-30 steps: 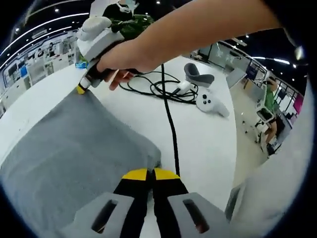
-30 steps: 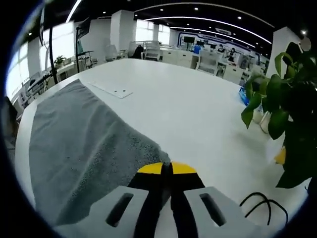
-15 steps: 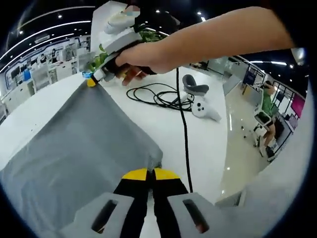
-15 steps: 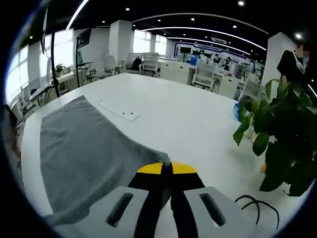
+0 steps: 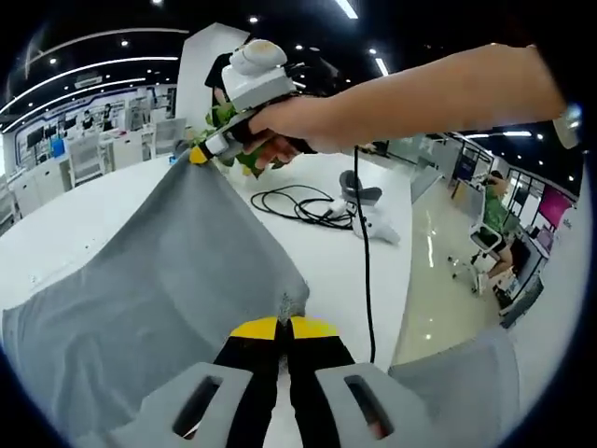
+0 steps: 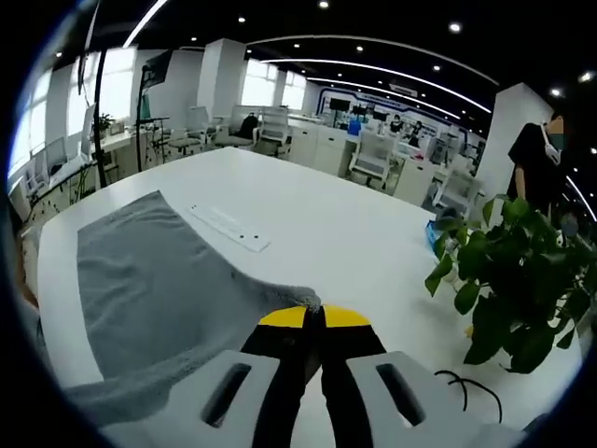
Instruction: Fold the towel on the table until its edges align and the towel forms a compact rectangular stack.
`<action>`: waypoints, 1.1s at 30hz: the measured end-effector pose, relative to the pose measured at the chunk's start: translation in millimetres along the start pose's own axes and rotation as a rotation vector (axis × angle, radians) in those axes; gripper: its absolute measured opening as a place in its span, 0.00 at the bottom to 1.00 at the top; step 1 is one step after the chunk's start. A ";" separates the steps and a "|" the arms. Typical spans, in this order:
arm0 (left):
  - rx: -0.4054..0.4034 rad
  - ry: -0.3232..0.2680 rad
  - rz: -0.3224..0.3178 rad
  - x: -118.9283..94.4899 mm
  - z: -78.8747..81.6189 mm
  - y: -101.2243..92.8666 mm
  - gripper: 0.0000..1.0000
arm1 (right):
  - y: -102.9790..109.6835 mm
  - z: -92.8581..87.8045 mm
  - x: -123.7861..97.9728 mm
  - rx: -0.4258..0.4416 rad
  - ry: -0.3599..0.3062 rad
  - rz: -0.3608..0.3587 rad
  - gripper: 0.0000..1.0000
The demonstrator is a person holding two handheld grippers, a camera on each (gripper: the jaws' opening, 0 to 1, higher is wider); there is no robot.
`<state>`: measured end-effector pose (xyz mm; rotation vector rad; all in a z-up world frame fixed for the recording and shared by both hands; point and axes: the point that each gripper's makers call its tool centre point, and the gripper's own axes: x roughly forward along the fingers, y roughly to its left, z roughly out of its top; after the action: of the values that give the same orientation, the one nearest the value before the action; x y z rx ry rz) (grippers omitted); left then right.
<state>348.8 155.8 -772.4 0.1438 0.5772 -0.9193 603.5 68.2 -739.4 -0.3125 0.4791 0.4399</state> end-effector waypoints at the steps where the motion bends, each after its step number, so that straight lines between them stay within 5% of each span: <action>1: 0.001 -0.007 0.001 -4.5 0.9 2.3 0.02 | 4.0 5.2 -3.0 0.000 -0.003 -0.004 0.02; 8: -0.015 -0.059 0.006 -37.3 5.7 20.3 0.02 | 22.4 31.2 -6.0 -0.026 -0.011 -0.024 0.02; 22: -0.006 -0.126 -0.039 -66.3 10.7 40.9 0.02 | 43.1 63.7 0.1 -0.036 -0.016 -0.072 0.02; 33: -0.060 -0.194 -0.018 -96.2 11.8 78.7 0.02 | 63.5 94.2 13.1 -0.053 -0.029 -0.092 0.02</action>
<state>370.3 267.6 -721.4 -0.0048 0.4255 -0.9209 618.9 163.6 -678.3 -0.3776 0.4235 0.3679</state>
